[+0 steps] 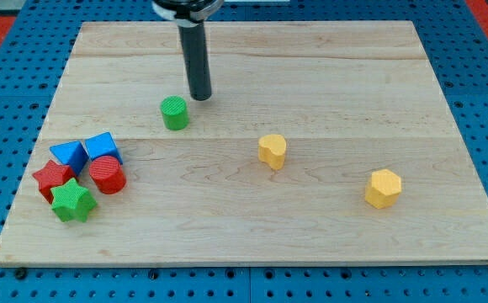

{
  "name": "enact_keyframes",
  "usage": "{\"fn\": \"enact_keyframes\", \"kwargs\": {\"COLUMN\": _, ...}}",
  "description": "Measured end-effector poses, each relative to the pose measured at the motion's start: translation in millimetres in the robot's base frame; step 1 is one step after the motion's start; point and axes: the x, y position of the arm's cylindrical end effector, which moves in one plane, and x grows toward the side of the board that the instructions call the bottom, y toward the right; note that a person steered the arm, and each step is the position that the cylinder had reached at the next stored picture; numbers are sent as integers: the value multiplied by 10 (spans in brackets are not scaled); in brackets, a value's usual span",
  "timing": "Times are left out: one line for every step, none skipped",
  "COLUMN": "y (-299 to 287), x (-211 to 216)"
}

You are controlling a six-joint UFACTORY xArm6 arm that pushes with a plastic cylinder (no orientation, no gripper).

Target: Move the yellow heart at the bottom right of the board

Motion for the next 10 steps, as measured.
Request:
{"fn": "enact_keyframes", "kwargs": {"y": -68, "x": 124}}
{"fn": "enact_keyframes", "kwargs": {"y": -489, "x": 681}}
{"fn": "enact_keyframes", "kwargs": {"y": -435, "x": 649}}
{"fn": "enact_keyframes", "kwargs": {"y": 268, "x": 411}}
{"fn": "enact_keyframes", "kwargs": {"y": 1469, "x": 484}}
{"fn": "enact_keyframes", "kwargs": {"y": 1543, "x": 1156}}
{"fn": "enact_keyframes", "kwargs": {"y": 608, "x": 1219}}
{"fn": "enact_keyframes", "kwargs": {"y": -683, "x": 1219}}
{"fn": "enact_keyframes", "kwargs": {"y": -229, "x": 1202}}
{"fn": "enact_keyframes", "kwargs": {"y": 966, "x": 1008}}
